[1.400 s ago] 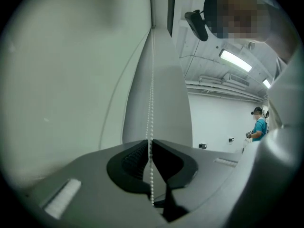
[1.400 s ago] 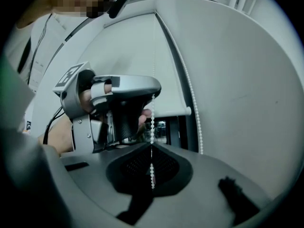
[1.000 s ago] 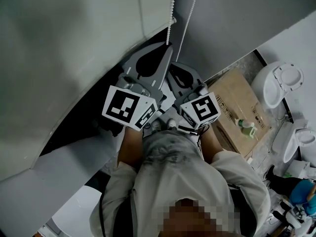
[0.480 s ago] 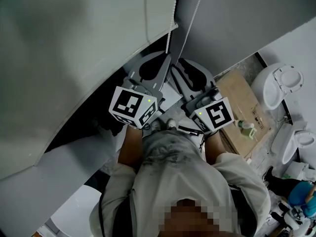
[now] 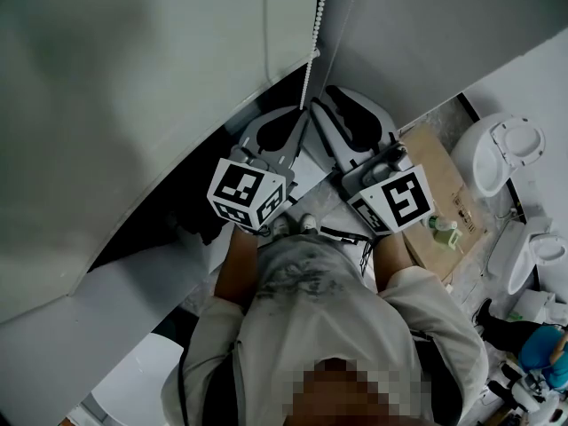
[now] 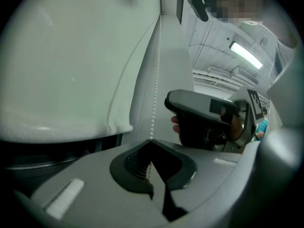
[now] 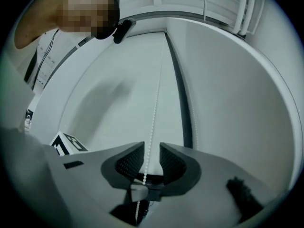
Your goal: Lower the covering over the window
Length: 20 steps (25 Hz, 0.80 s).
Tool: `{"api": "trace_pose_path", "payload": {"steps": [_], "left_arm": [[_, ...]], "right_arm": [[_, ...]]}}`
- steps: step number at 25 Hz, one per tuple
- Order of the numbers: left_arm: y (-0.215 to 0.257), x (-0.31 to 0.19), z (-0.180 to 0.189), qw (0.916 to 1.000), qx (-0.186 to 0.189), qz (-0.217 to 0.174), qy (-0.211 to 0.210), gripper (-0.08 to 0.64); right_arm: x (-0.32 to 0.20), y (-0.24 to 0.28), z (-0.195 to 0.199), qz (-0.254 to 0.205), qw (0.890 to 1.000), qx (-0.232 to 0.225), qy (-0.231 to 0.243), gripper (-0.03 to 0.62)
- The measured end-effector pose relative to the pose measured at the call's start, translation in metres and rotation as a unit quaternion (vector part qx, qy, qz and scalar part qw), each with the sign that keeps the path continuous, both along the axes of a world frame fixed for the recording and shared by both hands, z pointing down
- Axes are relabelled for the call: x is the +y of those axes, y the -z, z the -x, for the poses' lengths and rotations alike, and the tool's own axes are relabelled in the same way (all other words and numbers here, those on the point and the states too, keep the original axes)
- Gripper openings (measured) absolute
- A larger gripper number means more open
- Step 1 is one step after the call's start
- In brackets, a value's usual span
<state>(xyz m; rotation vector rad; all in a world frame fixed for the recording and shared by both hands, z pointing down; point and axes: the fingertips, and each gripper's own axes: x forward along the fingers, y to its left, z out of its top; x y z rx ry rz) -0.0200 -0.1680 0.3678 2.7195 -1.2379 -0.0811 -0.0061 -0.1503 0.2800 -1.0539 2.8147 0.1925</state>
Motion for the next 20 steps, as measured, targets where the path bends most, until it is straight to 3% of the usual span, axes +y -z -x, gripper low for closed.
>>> {"api": "trace_pose_path", "payload": {"steps": [6,15,20], "left_arm": [[-0.018,0.002,-0.002,0.9998,-0.003,0.02,-0.006,0.008],[-0.019,0.006,-0.004,0.9998,-0.004,0.018,-0.011,0.008],[-0.017,0.01,-0.002,0.9998,-0.005,0.015,-0.013,0.008]], "right_arm": [[-0.009,0.019,0.009,-0.02,1.0,0.0,0.004,0.103],[-0.017,0.043,0.019,-0.057,0.998,0.003,0.006,0.103],[-0.013,0.051,0.024,-0.067,0.998,-0.011,0.003,0.021]]}}
